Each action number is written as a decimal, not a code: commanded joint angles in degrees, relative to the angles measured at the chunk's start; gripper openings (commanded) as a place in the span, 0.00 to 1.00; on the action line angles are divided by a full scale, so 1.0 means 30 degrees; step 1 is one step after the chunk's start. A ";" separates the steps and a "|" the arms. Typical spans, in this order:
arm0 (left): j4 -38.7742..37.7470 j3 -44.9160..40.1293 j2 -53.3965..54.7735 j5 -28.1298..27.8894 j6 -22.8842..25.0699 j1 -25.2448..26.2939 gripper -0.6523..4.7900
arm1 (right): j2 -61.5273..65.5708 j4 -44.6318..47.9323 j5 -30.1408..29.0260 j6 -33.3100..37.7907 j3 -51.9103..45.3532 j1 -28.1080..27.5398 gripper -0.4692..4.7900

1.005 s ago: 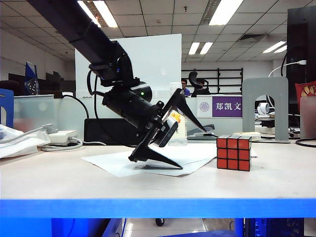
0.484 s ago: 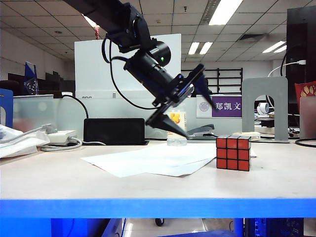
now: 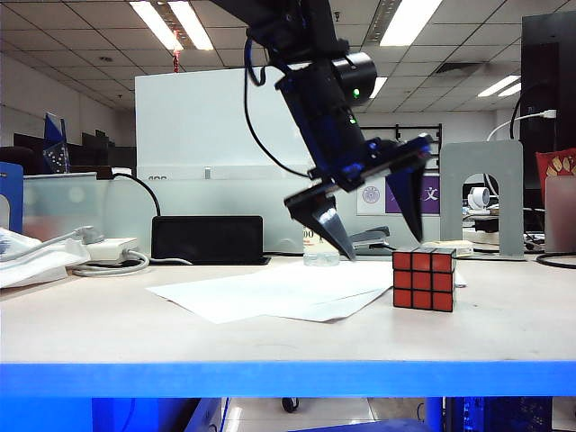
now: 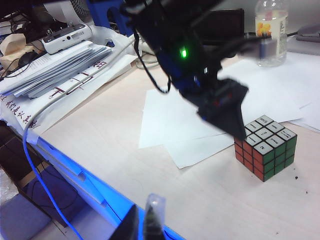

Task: Rotate the Rubik's Cube so that the bottom side is facing up.

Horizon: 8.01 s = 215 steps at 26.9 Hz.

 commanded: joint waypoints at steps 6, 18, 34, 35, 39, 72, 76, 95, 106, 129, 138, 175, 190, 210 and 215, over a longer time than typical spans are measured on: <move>0.0459 0.1355 -0.0226 -0.1632 0.0430 -0.0801 1.00 | 0.0007 0.0262 -0.0182 0.0029 0.0087 0.0000 0.14; 0.0969 0.1370 -0.0080 -0.3920 0.0984 -0.1916 1.00 | 0.0007 0.0270 -0.0175 0.0015 0.0095 0.0801 0.14; 0.1523 0.1341 0.0568 -0.3104 -0.0306 -0.2229 1.00 | 0.0000 0.0240 -0.0029 0.0000 0.0532 0.0831 0.14; 0.1450 0.1341 0.0699 -0.3104 -0.0299 -0.2273 1.00 | 0.0000 0.0248 -0.0022 0.0000 0.0539 0.0823 0.14; 0.1253 0.1341 0.1013 -0.3337 -0.0219 -0.2375 1.00 | 0.0007 0.0255 0.0386 -0.0087 0.0546 0.0823 0.14; 0.1676 0.1472 0.1479 0.4430 -0.3038 -0.0379 0.34 | 0.0007 -0.0240 0.1049 -0.0146 0.0554 0.0831 0.14; 0.1093 0.1472 0.1479 0.6819 -0.3606 0.0809 0.34 | 0.0007 -0.0240 0.1049 -0.0138 0.0554 0.0831 0.14; -0.3614 0.1464 0.1880 0.9952 -0.2637 0.3636 0.34 | 0.0007 -0.0219 0.1049 -0.0138 0.0554 0.0838 0.14; -0.4823 0.1246 0.2433 0.9938 -0.2382 0.3643 0.34 | 0.0000 -0.0219 0.1042 -0.0138 0.0554 0.0933 0.14; -0.5632 0.1246 0.2433 1.0550 -0.1195 0.4022 0.32 | 0.0000 -0.0175 0.0976 -0.0138 0.0554 0.1392 0.14; -0.4182 0.1246 0.2433 1.4746 -0.1239 0.4408 0.27 | -0.0007 -0.0175 0.0976 -0.0138 0.0554 0.1392 0.14; 0.1712 0.1231 0.4452 1.9824 -0.6288 0.3701 0.16 | 0.0000 -0.0175 0.1049 -0.0146 0.0554 0.1377 0.14; 0.1719 0.1231 0.4845 1.9256 -0.7766 0.3643 0.17 | 0.0000 -0.0175 0.1049 -0.0146 0.0554 0.1377 0.14; -0.0852 0.1231 0.4976 1.8717 -0.7745 0.3978 0.53 | -0.0007 -0.0182 0.1042 -0.0146 0.0554 0.1392 0.14; -0.2033 0.1231 0.5166 1.8520 -0.7424 0.3978 0.67 | -0.0007 -0.0182 0.1042 -0.0138 0.0554 0.1392 0.14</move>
